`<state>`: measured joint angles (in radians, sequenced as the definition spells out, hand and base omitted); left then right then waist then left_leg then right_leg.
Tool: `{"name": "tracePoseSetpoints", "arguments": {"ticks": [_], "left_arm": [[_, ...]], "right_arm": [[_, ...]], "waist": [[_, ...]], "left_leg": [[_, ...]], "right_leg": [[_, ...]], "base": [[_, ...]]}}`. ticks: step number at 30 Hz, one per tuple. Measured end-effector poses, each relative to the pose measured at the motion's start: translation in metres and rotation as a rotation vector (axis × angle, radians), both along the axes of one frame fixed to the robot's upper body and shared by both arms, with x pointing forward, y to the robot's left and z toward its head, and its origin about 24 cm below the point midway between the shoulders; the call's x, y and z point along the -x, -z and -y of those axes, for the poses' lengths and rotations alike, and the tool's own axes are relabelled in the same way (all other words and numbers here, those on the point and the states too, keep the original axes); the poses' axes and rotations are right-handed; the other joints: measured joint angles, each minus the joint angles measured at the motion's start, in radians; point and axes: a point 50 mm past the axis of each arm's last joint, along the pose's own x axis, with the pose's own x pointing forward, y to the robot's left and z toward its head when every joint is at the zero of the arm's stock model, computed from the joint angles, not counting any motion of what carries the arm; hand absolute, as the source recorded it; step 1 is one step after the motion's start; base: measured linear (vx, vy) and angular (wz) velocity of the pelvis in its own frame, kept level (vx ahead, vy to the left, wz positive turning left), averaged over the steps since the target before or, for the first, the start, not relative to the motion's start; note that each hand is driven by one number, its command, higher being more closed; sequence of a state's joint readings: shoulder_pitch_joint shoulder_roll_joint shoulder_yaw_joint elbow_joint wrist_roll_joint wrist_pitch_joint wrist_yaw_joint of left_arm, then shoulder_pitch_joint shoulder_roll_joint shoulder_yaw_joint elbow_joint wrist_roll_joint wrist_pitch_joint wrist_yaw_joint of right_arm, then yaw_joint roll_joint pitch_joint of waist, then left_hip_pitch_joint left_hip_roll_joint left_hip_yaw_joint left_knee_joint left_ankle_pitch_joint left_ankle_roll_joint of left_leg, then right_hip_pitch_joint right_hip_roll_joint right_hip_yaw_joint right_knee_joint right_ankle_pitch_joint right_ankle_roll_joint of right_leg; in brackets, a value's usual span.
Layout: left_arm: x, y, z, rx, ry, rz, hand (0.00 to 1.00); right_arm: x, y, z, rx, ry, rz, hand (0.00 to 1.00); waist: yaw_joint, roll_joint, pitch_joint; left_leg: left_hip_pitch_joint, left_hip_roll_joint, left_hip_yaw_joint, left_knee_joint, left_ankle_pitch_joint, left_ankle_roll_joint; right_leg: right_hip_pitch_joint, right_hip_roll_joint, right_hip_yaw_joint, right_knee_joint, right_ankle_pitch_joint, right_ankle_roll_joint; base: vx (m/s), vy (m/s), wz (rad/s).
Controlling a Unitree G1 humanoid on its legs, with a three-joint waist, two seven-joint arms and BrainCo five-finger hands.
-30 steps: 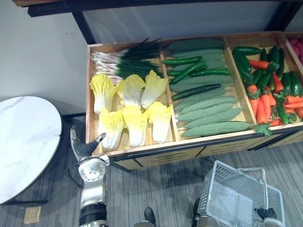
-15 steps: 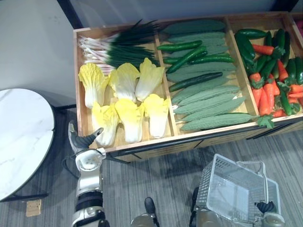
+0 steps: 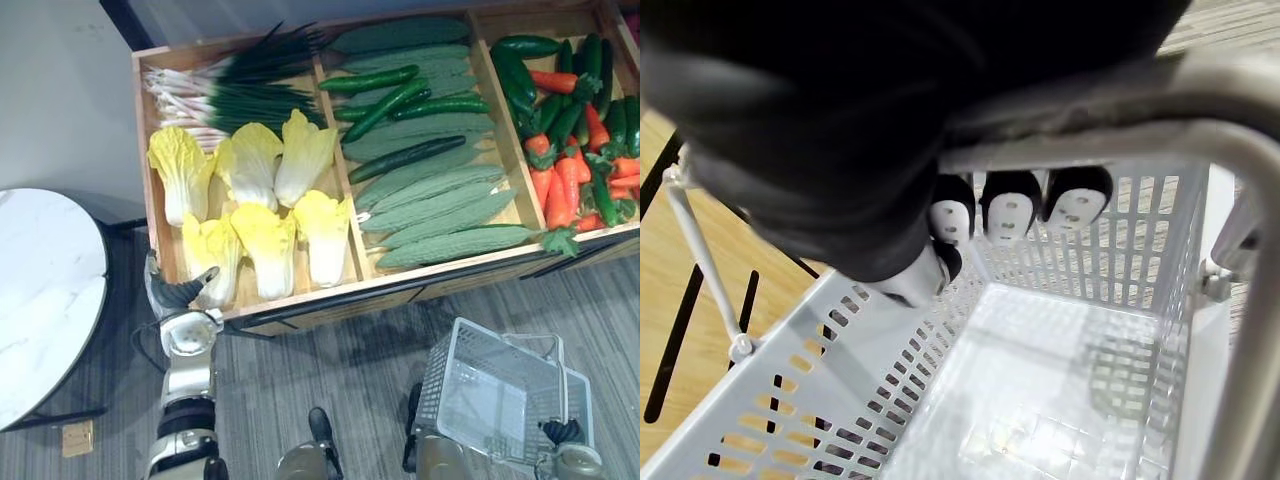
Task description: Pick vegetable in the basket
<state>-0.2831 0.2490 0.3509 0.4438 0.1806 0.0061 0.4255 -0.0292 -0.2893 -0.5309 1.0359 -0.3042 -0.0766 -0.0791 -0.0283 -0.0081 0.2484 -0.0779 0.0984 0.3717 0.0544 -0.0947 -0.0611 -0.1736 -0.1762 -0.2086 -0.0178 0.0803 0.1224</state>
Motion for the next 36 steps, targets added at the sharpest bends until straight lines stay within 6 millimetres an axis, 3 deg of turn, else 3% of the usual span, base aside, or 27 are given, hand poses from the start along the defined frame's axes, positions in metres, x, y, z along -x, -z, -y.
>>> {"name": "tracePoseSetpoints", "arguments": {"ticks": [4, 10, 20, 23, 26, 34, 35, 36], "left_arm": [[0.0, 0.001, 0.002, -0.002, 0.011, 0.0, 0.0], [0.003, 0.01, 0.02, 0.031, 0.076, -0.013, 0.0], [0.013, 0.023, 0.019, 0.042, 0.079, -0.064, 0.0], [0.013, 0.036, 0.017, 0.031, 0.073, -0.139, 0.0], [0.0, 0.036, 0.009, 0.019, 0.061, -0.181, 0.0], [-0.017, 0.022, -0.019, -0.067, 0.012, -0.245, 0.0], [-0.02, 0.02, -0.019, -0.068, 0.017, -0.251, 1.0], [-0.022, 0.02, -0.019, -0.077, 0.022, -0.26, 1.0]], "right_arm": [[0.0, 0.0, 0.0, 0.001, 0.002, -0.001, 1.0], [0.0, 0.0, 0.0, 0.0, 0.002, 0.0, 1.0], [0.0, 0.0, 0.0, 0.0, 0.001, 0.0, 1.0], [-0.003, -0.001, -0.001, 0.0, -0.003, 0.005, 1.0], [-0.009, -0.001, -0.004, 0.004, -0.032, 0.008, 1.0], [-0.029, -0.009, -0.004, 0.019, -0.073, 0.046, 1.0], [-0.03, -0.009, -0.005, 0.02, -0.08, 0.046, 1.0], [-0.031, -0.009, -0.007, 0.021, -0.092, 0.044, 1.0]], "waist": [[-0.001, 0.0, 0.001], [-0.004, 0.0, 0.001], [-0.001, 0.0, 0.001], [-0.003, 0.0, 0.001], [-0.005, -0.001, 0.003], [-0.001, 0.012, 0.037], [0.0, 0.011, 0.04], [0.001, 0.006, 0.043]], "left_leg": [[0.0, -0.001, 0.002, 0.003, -0.003, 0.001], [0.004, 0.0, 0.006, 0.003, -0.003, 0.001], [0.01, -0.003, 0.003, 0.0, -0.003, 0.001], [0.009, -0.002, 0.004, -0.001, -0.003, 0.001], [0.009, -0.001, 0.006, -0.002, -0.003, 0.001], [-0.005, 0.002, 0.036, 0.003, -0.001, 0.0], [-0.005, 0.003, 0.04, 0.004, 0.0, -0.001], [-0.005, 0.005, 0.051, 0.004, 0.001, -0.002]], "right_leg": [[-0.001, -0.002, 0.005, 0.001, 0.0, 0.001], [0.0, 0.001, 0.01, 0.0, 0.0, 0.001], [0.003, -0.001, 0.014, 0.0, 0.0, 0.001], [0.001, 0.0, 0.014, 0.0, 0.0, 0.001], [-0.001, 0.002, 0.016, 0.0, 0.002, 0.001], [-0.034, 0.008, 0.047, -0.005, 0.026, -0.005], [-0.035, 0.009, 0.051, -0.007, 0.029, -0.006], [-0.036, 0.01, 0.055, -0.013, 0.035, -0.006]], "base": [[-0.02, -0.007, -0.03], [0.0, -0.014, -0.03], [-0.03, -0.021, 0.0], [-0.04, -0.024, -0.01], [-0.04, -0.026, -0.03], [-0.06, -0.028, -0.12], [-0.09, -0.031, -0.09], [-0.09, -0.035, -0.13]]}}
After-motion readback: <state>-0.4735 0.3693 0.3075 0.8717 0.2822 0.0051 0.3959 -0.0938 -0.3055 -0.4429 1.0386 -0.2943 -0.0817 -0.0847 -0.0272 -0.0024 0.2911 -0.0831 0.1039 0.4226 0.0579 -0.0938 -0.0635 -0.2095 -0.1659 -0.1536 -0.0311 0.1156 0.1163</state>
